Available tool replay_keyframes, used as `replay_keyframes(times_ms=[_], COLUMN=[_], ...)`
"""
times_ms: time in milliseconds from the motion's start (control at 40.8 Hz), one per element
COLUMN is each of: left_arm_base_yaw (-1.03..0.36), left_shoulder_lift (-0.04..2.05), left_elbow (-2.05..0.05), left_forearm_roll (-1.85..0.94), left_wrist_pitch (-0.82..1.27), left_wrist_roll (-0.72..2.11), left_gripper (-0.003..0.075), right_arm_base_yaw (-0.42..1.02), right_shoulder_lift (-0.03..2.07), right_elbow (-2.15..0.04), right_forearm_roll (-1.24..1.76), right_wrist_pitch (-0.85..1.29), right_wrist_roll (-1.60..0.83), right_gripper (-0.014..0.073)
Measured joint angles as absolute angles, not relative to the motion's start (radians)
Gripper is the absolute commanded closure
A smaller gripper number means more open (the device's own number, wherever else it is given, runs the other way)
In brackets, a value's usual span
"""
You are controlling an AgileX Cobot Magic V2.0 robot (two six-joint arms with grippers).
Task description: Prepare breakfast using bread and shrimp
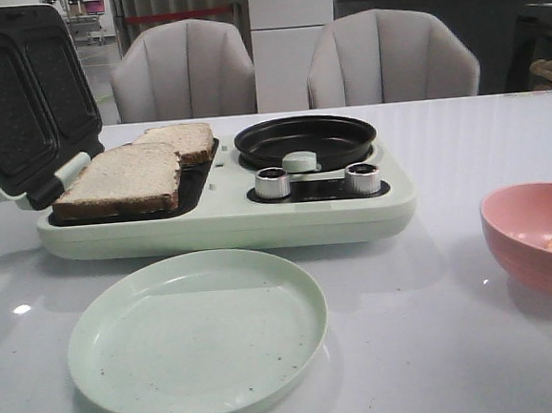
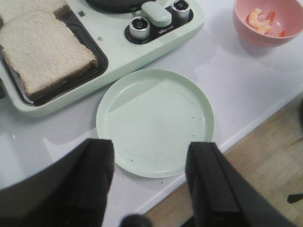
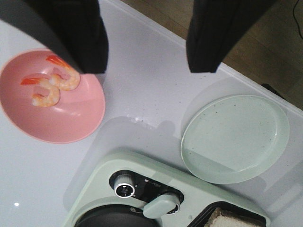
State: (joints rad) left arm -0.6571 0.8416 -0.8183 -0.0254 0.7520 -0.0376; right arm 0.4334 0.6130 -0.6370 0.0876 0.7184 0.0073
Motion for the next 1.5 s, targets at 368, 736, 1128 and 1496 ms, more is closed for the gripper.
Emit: replay_keyframes(times_ms=[368, 736, 1128, 1496], left_arm_base_yaw=[-0.657, -0.657, -0.367, 0.068], left_shoulder_lift=[0.842, 0.979, 1.261, 1.314], left_elbow=[-0.818, -0.838, -1.026, -1.058], left_forearm_roll=[-0.038, 0.076, 0.085, -0.097], left_wrist_pitch=[0.719, 0.809, 0.971, 0.905], left_wrist_roll=[-0.038, -0.038, -0.033, 0.131], left_gripper=[0.0347, 0.0620, 0.0620, 0.0620], right_arm_base_yaw=[0.433, 0.433, 0.433, 0.433], right_shoulder_lift=[0.613, 0.613, 0.613, 0.613], right_elbow=[-0.637, -0.637, -0.637, -0.637], right_forearm_roll=[0.088, 0.088, 0.088, 0.088], right_wrist_pitch=[0.718, 0.718, 0.718, 0.718], right_wrist_roll=[0.007, 0.007, 0.007, 0.007], right_gripper=[0.0119, 0.0119, 0.0119, 0.0119])
